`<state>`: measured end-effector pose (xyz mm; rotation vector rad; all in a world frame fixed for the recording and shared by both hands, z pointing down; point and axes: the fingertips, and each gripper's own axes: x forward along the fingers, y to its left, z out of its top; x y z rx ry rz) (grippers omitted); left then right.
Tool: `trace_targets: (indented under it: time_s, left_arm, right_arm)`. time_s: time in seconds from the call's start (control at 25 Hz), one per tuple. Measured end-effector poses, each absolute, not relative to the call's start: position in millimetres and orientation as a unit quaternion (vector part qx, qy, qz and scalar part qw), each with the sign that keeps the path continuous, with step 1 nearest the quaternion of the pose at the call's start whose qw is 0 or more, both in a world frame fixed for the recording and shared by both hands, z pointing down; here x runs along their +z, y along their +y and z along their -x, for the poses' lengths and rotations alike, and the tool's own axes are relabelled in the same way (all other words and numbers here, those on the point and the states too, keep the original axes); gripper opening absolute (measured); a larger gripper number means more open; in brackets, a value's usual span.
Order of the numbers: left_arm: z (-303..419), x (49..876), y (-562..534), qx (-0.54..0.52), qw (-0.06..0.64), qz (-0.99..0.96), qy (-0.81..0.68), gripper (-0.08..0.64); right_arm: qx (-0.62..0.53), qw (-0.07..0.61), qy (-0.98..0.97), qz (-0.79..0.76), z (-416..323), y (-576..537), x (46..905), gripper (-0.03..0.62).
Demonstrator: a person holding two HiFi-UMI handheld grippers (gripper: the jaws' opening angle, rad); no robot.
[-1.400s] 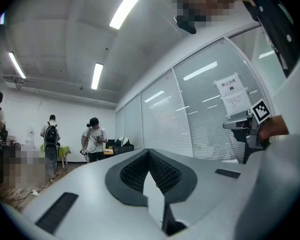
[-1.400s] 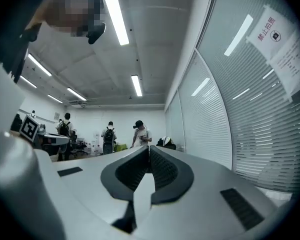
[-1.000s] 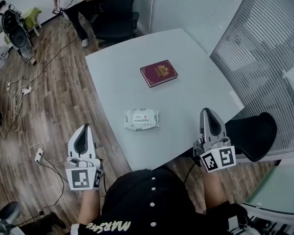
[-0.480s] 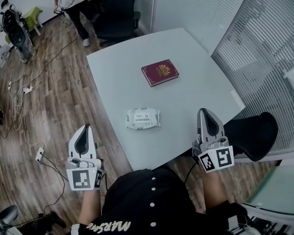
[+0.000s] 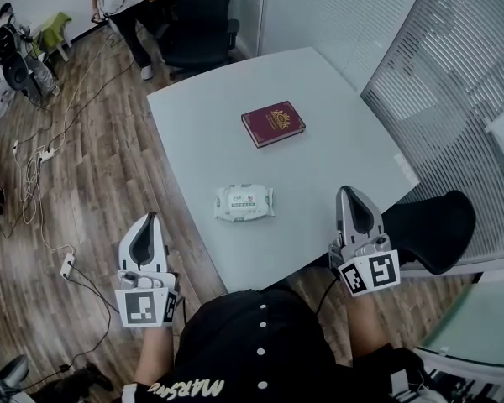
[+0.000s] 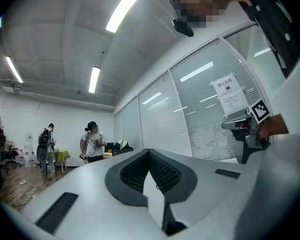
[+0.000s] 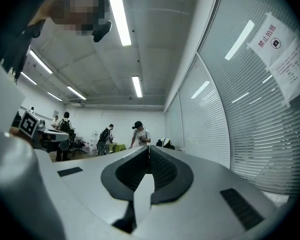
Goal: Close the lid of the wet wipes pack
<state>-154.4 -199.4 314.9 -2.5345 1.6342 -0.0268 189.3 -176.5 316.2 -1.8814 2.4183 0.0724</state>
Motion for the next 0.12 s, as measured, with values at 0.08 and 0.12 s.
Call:
trace_targets:
  time_s: [0.08, 0.12]
  left_arm:
    - [154.2, 314.4, -199.3, -0.009, 0.07, 0.839, 0.539, 0.009]
    - [154.1, 314.5, -199.2, -0.009, 0.072, 0.84, 0.538, 0.009]
  right_arm:
    - [0.023, 0.037, 0.789, 0.613, -188.8, -176.3, 316.7, 0.031]
    - [0.023, 0.036, 0.789, 0.613, -188.5, -176.3, 317.0, 0.031]
